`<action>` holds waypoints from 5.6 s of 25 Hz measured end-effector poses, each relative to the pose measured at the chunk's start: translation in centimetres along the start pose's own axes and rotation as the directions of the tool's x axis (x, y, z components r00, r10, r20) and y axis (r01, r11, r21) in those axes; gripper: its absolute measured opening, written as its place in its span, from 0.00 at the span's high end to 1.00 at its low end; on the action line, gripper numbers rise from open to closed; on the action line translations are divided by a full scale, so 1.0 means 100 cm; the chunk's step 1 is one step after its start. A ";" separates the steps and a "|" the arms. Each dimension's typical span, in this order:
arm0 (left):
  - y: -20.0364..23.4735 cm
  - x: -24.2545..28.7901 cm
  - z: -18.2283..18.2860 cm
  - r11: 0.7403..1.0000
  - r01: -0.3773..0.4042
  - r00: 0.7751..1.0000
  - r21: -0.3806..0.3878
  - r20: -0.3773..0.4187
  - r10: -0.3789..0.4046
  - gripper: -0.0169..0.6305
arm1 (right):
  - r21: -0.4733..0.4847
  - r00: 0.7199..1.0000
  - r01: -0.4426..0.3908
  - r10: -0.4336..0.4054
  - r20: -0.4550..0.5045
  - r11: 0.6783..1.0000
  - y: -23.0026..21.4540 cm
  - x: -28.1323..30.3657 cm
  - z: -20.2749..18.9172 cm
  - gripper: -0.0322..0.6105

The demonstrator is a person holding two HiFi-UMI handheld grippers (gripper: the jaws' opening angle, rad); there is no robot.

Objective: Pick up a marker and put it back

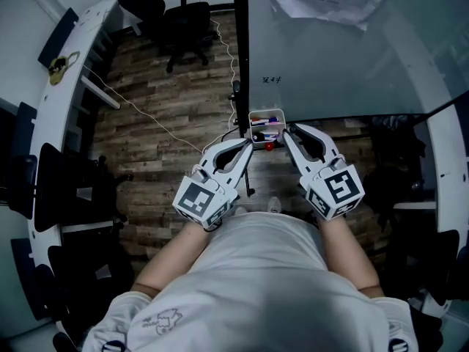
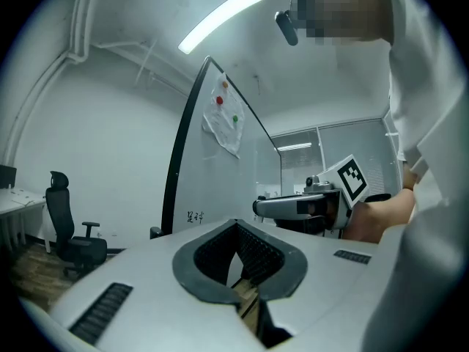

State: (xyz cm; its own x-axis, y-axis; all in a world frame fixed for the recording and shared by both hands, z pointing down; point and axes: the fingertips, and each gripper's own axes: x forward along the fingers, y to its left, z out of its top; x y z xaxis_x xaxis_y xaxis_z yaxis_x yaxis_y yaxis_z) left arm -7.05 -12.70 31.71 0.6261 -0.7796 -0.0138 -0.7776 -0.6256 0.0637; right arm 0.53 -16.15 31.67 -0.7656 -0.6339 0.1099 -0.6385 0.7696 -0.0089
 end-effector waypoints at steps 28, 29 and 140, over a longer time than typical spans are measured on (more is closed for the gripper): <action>0.038 -0.016 -0.027 0.997 0.017 0.999 -0.072 -0.047 -0.020 0.97 | 0.054 0.998 0.065 -0.064 -0.018 0.996 -0.008 0.019 -0.016 0.84; 0.039 -0.012 -0.028 0.997 0.015 0.999 -0.076 -0.050 -0.019 0.97 | 0.058 0.998 0.063 -0.062 -0.022 0.996 -0.012 0.021 -0.018 0.84; 0.027 0.066 -0.080 0.983 0.109 0.980 -0.151 -0.148 -0.131 0.97 | 0.216 0.993 -0.073 0.092 -0.079 0.974 -0.072 0.042 -0.067 0.78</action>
State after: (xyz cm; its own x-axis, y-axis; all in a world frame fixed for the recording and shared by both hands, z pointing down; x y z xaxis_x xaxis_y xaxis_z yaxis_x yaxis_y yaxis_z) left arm -4.57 -19.32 39.80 0.7245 -0.6778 0.1256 -0.6870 -0.6952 0.2115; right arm 2.46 -23.79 38.88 -0.8123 -0.5527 0.1863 -0.5830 0.7789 -0.2312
